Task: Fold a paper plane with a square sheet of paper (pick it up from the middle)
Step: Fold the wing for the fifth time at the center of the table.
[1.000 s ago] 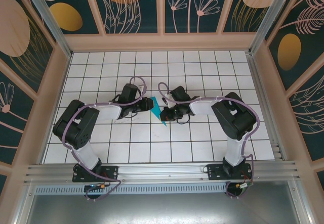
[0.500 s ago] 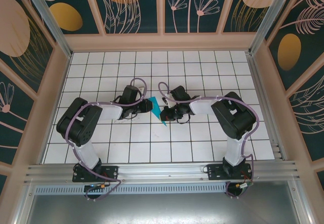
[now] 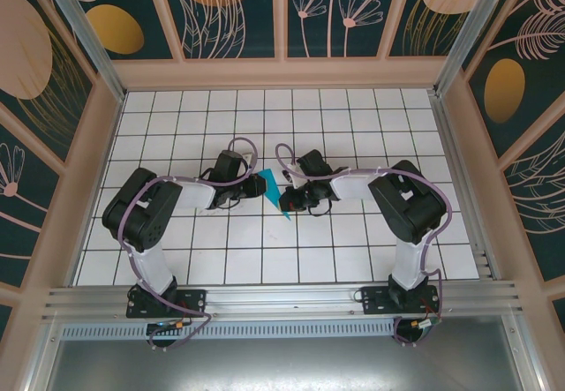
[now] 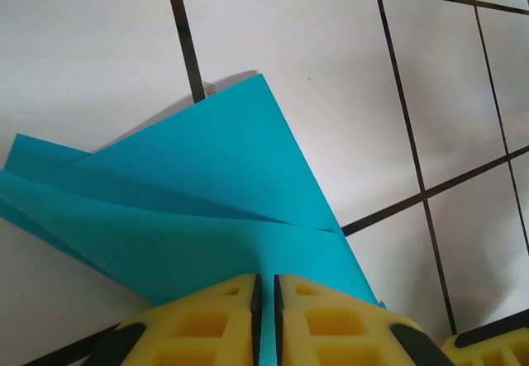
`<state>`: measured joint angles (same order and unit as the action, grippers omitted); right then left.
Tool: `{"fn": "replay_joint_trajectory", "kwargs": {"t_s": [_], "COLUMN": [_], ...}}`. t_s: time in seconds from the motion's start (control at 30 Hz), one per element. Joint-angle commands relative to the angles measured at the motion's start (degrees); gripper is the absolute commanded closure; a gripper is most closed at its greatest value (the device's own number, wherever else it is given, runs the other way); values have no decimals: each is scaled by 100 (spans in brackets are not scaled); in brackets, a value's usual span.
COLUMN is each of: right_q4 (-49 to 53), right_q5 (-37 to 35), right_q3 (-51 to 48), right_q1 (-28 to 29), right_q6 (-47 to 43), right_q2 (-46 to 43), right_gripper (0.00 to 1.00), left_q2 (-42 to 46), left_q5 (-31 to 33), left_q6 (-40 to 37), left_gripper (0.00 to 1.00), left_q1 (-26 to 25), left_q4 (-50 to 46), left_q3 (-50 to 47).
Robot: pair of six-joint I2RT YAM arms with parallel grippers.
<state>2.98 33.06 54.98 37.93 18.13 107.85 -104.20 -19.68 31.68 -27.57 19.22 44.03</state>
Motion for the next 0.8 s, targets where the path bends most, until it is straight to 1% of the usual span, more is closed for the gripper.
{"fn": "replay_joint_trajectory", "kwargs": {"t_s": [0.0,0.1,0.2,0.27,0.53,0.77], "right_q4": [822,849,832,810,776,719], "right_q5": [-381,-332,-261,-230,-222,-203], "right_q3": [-355,-493,-621,-685,-782,-782], "right_q1": [-31,-71,-104,-106,-124,-119], "right_q6": [-197,-200,-204,-203,-178,-115], "right_q2": [299,278,239,214,132,115], "right_gripper": [100,100,100,100,100,100], "left_q2": [-188,-210,-322,-439,-588,-689], "left_q5": [236,209,-155,-249,-190,54], "left_q6": [-8,58,406,517,704,557], "left_gripper": [83,83,83,82,83,82], "left_q1": [194,375,570,645,1092,1234], "left_q4": [-86,-118,168,201,272,-187], "left_q3": [56,57,27,72,121,608]}}
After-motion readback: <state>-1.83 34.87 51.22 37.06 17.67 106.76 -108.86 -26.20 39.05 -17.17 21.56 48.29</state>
